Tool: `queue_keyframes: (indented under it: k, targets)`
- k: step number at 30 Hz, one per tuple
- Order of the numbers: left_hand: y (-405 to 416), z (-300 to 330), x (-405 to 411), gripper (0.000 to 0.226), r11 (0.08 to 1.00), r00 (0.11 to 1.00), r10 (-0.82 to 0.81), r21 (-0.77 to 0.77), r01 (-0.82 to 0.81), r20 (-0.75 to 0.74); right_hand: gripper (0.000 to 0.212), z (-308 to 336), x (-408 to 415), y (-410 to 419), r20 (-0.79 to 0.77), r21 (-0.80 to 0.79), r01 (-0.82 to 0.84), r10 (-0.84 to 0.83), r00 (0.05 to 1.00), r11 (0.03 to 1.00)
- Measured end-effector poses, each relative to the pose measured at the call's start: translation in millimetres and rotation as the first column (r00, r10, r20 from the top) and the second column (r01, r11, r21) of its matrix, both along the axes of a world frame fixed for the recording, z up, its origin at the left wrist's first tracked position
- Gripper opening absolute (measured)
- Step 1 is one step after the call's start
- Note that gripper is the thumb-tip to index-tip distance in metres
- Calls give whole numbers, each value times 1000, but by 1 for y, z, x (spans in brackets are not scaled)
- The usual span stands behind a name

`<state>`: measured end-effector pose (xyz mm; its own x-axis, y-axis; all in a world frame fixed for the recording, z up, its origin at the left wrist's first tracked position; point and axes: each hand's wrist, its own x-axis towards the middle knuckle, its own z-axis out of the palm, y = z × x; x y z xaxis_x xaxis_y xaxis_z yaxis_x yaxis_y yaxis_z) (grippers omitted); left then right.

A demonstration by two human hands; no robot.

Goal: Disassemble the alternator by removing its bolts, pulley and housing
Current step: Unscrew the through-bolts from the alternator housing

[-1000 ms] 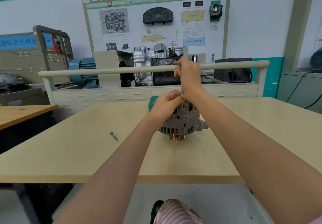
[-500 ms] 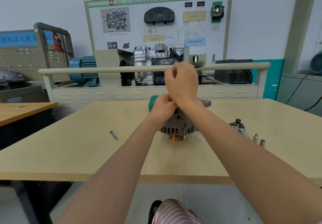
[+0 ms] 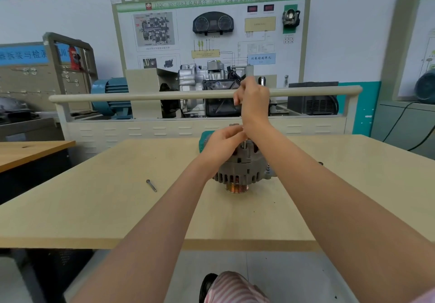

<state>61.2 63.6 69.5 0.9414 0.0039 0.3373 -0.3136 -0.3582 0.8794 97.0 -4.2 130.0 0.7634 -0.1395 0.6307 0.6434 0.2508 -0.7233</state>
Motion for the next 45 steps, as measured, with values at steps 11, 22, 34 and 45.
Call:
queue_keyframes:
  k: [11, 22, 34, 45]
  targets:
    - [3, -2, 0, 18, 998, 998, -47, -50, 50, 49, 44, 4, -1, -6, -89, 117, -176, 186, 978, 978]
    - [-1, -2, 1, 19, 997, 996, 80, -16, -80, 28, 37, -17, -1, 9, 368, -357, 586, -467, 804, 728]
    - [-3, -1, 1, 14, 996, 997, 81, -37, -81, -8, 36, -15, -2, 8, 153, -179, 261, -235, 960, 949]
    - [-6, -3, 0, 12, 996, 996, 86, -28, -85, 32, 44, -10, -4, 8, 136, -105, 253, -238, 962, 962]
